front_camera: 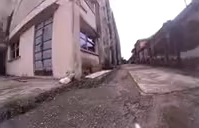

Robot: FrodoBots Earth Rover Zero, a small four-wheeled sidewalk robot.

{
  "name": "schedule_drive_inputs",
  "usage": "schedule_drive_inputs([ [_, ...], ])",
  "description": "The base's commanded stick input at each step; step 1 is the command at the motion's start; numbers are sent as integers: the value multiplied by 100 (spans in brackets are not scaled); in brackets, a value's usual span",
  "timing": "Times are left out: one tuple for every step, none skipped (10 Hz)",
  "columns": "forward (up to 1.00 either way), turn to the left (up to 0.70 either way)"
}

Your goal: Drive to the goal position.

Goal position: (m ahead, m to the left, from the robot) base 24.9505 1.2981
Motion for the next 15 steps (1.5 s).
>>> schedule_drive_inputs([
  [63,-29],
  [70,-27],
  [70,-27],
  [70,-27],
  [70,-27],
  [70,-27],
  [70,-27],
  [70,-27],
  [70,-27],
  [70,-27],
  [70,-27],
  [70,-27],
  [70,-27],
  [70,-27],
  [70,-27],
])
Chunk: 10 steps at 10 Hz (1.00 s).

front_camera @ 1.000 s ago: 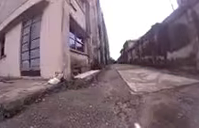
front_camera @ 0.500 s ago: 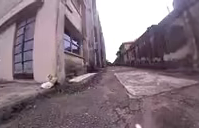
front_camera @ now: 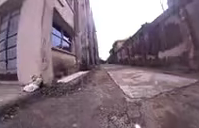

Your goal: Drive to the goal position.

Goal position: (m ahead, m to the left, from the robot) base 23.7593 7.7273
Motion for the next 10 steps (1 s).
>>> schedule_drive_inputs([
  [70,-27],
  [70,-27],
  [70,-27],
  [70,-27],
  [70,-27],
  [70,0],
  [70,0],
  [74,0],
  [81,0],
  [89,0],
])
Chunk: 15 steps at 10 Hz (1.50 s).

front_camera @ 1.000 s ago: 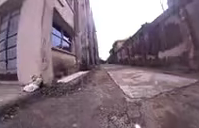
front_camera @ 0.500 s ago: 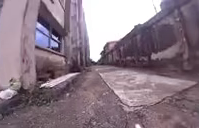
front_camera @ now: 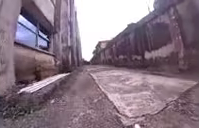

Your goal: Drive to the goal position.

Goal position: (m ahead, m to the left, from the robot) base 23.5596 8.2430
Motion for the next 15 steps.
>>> schedule_drive_inputs([
  [98,0],
  [100,0],
  [100,0],
  [100,0],
  [100,0],
  [100,0],
  [100,0],
  [100,0],
  [100,0],
  [100,0],
  [100,0],
  [100,0],
  [100,0],
  [100,27],
  [100,23],
])
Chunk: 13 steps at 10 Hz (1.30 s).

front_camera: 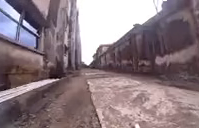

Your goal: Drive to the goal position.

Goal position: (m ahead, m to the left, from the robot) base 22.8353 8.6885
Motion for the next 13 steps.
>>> schedule_drive_inputs([
  [100,7],
  [100,0],
  [100,0],
  [100,0],
  [100,0],
  [100,0],
  [100,0],
  [100,0],
  [100,0],
  [100,0],
  [100,0],
  [100,0],
  [100,0],
])
